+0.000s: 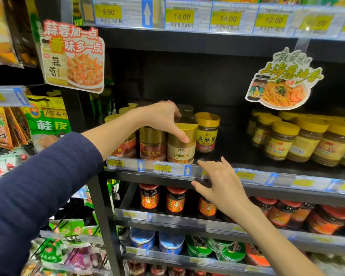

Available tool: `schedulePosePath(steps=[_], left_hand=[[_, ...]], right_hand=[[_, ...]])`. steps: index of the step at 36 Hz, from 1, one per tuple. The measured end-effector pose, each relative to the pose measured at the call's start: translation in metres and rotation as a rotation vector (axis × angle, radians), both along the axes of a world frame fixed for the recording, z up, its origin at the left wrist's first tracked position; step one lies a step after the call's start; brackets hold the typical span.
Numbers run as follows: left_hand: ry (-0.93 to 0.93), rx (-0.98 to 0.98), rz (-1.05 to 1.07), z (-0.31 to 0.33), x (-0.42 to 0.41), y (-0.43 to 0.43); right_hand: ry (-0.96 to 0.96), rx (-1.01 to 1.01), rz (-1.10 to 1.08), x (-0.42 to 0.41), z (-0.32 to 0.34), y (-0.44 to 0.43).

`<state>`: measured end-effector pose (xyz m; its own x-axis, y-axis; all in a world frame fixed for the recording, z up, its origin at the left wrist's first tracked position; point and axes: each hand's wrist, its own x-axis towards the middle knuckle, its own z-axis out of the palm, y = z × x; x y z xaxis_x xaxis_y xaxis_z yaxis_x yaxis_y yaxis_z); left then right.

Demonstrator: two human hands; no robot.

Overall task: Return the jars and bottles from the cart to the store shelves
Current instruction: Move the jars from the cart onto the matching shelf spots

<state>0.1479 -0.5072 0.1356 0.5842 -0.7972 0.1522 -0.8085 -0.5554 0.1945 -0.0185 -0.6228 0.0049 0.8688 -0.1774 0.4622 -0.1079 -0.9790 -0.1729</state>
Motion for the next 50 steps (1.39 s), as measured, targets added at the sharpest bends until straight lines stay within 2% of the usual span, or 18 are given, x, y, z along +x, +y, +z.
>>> schedulePosePath(steps=[11, 21, 28, 32, 35, 39, 43, 47, 50], left_hand=[[0.024, 0.098, 0.081, 0.002, -0.002, -0.005], [-0.029, 0.194, 0.15, 0.008, -0.008, -0.011], [-0.026, 0.16, 0.132, 0.004, -0.014, -0.005], [-0.173, 0.089, 0.053, -0.006, -0.024, 0.007], [-0.266, 0.036, -0.017, -0.013, -0.035, 0.025], [-0.301, 0.014, -0.051, -0.02, -0.05, 0.063], [-0.367, 0.094, -0.04, -0.032, -0.058, 0.116], [-0.311, 0.131, -0.002, -0.053, -0.069, 0.184], [-0.212, 0.17, 0.055, -0.07, -0.082, 0.241]], right_hand=[[0.003, -0.082, 0.038, -0.004, -0.006, -0.006], [-0.021, -0.093, 0.085, -0.004, -0.01, -0.01], [-0.022, -0.079, 0.107, -0.005, -0.01, -0.011], [0.02, -0.094, 0.106, -0.007, -0.005, -0.009], [0.088, -0.119, 0.085, -0.008, 0.001, -0.005], [0.204, -0.145, 0.002, -0.008, 0.011, 0.004], [0.299, -0.18, -0.106, -0.008, 0.019, 0.02], [0.351, -0.286, -0.268, -0.009, 0.021, 0.05], [0.358, -0.291, -0.255, -0.009, 0.018, 0.09]])
